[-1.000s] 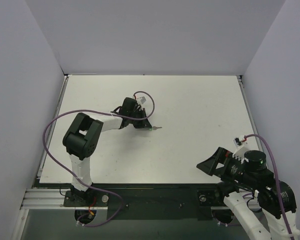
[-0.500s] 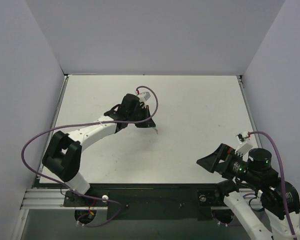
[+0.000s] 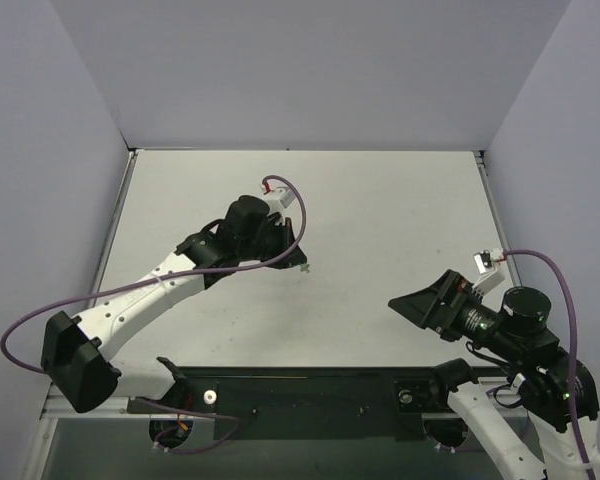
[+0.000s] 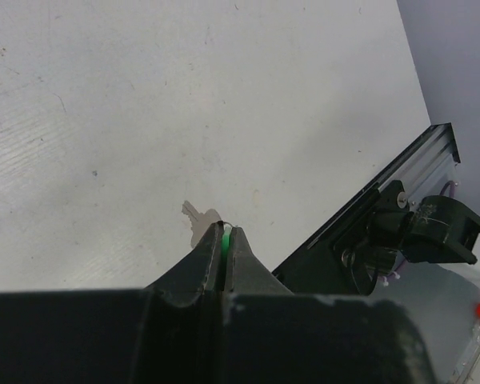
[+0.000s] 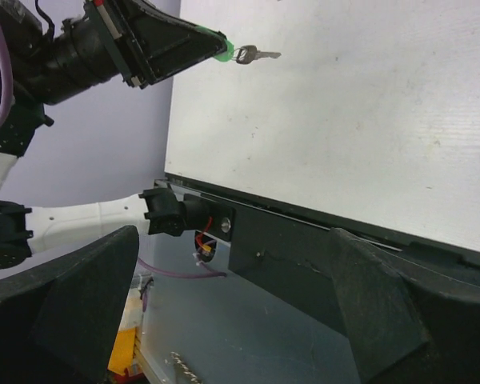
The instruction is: Remove the keys from the keyring
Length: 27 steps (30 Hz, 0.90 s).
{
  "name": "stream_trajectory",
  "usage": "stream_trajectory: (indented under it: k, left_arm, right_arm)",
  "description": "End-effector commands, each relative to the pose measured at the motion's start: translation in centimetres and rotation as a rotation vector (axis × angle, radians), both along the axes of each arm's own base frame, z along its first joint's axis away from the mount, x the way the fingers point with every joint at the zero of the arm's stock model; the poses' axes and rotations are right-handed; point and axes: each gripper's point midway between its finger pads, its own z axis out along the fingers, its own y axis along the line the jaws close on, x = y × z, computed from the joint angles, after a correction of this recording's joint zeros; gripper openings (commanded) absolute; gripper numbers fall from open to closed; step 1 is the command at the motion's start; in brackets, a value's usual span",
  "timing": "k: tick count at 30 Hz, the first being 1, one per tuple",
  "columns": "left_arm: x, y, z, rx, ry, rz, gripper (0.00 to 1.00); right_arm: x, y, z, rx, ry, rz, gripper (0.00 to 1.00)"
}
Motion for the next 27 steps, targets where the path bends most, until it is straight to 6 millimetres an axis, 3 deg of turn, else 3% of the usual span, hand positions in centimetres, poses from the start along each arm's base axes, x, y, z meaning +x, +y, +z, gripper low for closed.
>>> stream_trajectory:
  k: [1, 13, 14, 15, 16, 27]
  left_arm:
    - [-1.3, 0.9, 5.3, -0.067, -0.068, 0.029, 0.00]
    - [-5.7, 1.8, 12.7, -0.242, -0.114, -0.053, 0.00]
    - [-6.0, 1.8, 13.4, -0.261, -0.123, -0.064, 0.00]
    - [-6.3, 2.0, 14.1, -0.281, -0.129, -0.065, 0.00]
    - [-6.7, 1.8, 14.6, -0.302, -0.129, -0.075, 0.00]
    - [-10.8, 0.8, 19.7, -0.526, -0.165, -0.247, 0.00]
  right_arm:
    - [1.2, 1.4, 2.9, 0.116, -0.066, 0.015, 0.98]
    - [3.1, 2.7, 8.1, 0.299, -0.198, 0.015, 0.98]
    - [3.1, 2.9, 9.6, 0.353, -0.233, 0.023, 0.98]
    - [3.4, 3.2, 9.2, 0.389, -0.203, 0.020, 0.98]
    - [3.4, 3.4, 10.4, 0.425, -0.249, 0.034, 0.98]
    - [4.2, 4.2, 14.4, 0.607, -0.303, 0.065, 0.98]
